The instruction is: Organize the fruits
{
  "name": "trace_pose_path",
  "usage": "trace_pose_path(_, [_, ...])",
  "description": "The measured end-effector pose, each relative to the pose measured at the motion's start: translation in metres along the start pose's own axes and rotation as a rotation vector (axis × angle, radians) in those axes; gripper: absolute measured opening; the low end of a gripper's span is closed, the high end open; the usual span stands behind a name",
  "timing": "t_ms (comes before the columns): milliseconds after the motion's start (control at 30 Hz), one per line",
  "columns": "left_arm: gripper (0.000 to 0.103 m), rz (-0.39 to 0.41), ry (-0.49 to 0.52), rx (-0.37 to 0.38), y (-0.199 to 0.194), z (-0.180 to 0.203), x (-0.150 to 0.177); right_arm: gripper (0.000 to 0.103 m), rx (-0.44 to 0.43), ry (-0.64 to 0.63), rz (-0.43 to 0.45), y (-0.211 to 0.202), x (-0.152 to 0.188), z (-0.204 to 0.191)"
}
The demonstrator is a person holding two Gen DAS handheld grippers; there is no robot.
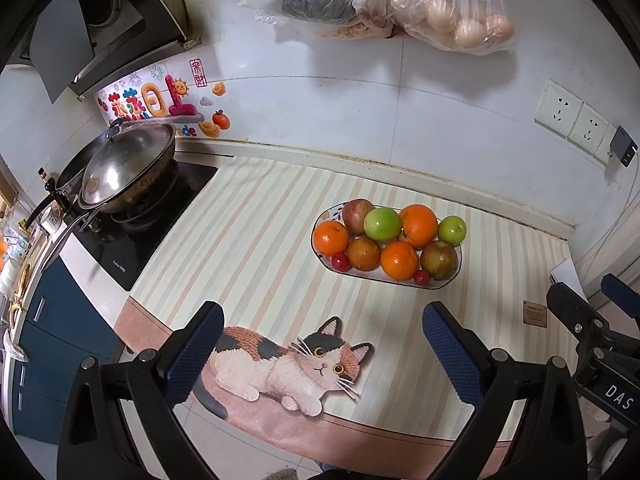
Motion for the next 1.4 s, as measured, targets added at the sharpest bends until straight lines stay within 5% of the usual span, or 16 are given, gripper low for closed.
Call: trace_pose_path(1400, [0.102,0.013,-0.013,0.002,-0.0103,0.005,0.0012,0.101,-0.016,0.003,0.013,-0.0096,0.0044,0.0028])
Point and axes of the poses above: each gripper's, at about its wrist camera, not at the fingertips, and y roughly the way its jaws point, z to its right, x to its underside, the point moved 6 cm from there along y, roughly the way its jaws point, and after that the axes turned 4 degrees about -x, right-handed, at the moved point
